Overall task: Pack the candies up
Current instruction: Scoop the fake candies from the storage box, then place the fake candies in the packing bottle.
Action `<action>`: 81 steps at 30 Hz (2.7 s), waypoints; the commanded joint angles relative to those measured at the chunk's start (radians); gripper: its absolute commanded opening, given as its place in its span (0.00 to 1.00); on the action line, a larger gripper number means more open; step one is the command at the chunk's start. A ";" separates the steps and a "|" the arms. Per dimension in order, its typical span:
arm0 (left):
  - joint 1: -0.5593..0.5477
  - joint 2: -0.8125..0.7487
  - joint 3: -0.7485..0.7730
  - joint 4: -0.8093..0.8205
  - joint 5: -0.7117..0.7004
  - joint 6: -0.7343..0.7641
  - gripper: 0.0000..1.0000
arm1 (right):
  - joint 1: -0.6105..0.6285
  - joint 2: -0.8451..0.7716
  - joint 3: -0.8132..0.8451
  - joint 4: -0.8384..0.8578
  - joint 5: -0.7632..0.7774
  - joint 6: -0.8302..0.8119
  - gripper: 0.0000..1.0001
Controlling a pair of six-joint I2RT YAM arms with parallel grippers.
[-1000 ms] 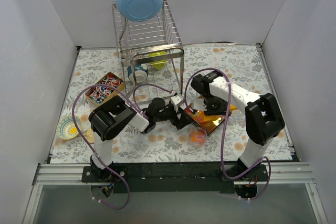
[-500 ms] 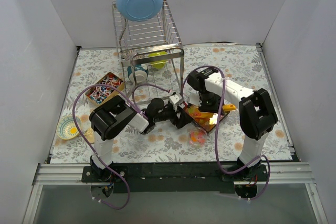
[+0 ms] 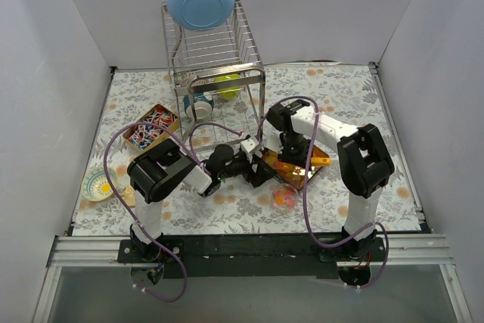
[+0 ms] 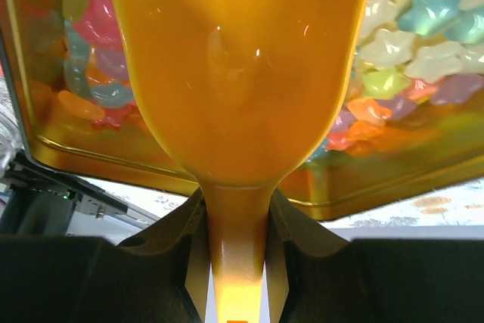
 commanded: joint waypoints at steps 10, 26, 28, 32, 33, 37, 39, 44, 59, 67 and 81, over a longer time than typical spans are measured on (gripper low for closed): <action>-0.009 -0.118 -0.023 -0.090 0.002 0.026 0.76 | -0.036 -0.080 -0.202 0.348 -0.169 -0.105 0.01; -0.008 -0.543 -0.111 -0.558 0.102 0.100 0.77 | -0.097 -0.205 -0.354 0.480 -0.304 -0.154 0.01; -0.003 -0.627 -0.127 -0.644 0.109 0.106 0.78 | -0.099 -0.218 -0.365 0.486 -0.308 -0.151 0.01; 0.008 -0.733 -0.149 -0.776 0.119 0.148 0.79 | -0.111 -0.257 -0.388 0.489 -0.342 -0.154 0.01; 0.011 -0.742 -0.149 -0.796 0.119 0.167 0.79 | -0.118 -0.271 -0.392 0.491 -0.348 -0.154 0.01; 0.017 -0.758 -0.140 -0.860 0.105 0.195 0.79 | -0.137 -0.288 -0.411 0.491 -0.385 -0.159 0.01; 0.017 -0.758 -0.129 -0.877 0.092 0.196 0.79 | -0.151 -0.297 -0.420 0.495 -0.399 -0.160 0.01; 0.015 -0.738 -0.102 -0.897 0.088 0.176 0.79 | -0.184 -0.319 -0.437 0.496 -0.413 -0.180 0.01; 0.015 -0.673 -0.060 -0.912 0.080 0.191 0.79 | -0.290 -0.504 -0.544 0.517 -0.449 -0.217 0.01; 0.015 -0.652 -0.036 -0.932 0.079 0.216 0.79 | -0.321 -0.596 -0.618 0.526 -0.486 -0.209 0.01; 0.018 -0.667 -0.017 -1.000 0.048 0.254 0.79 | -0.431 -0.810 -0.673 0.540 -0.724 -0.203 0.01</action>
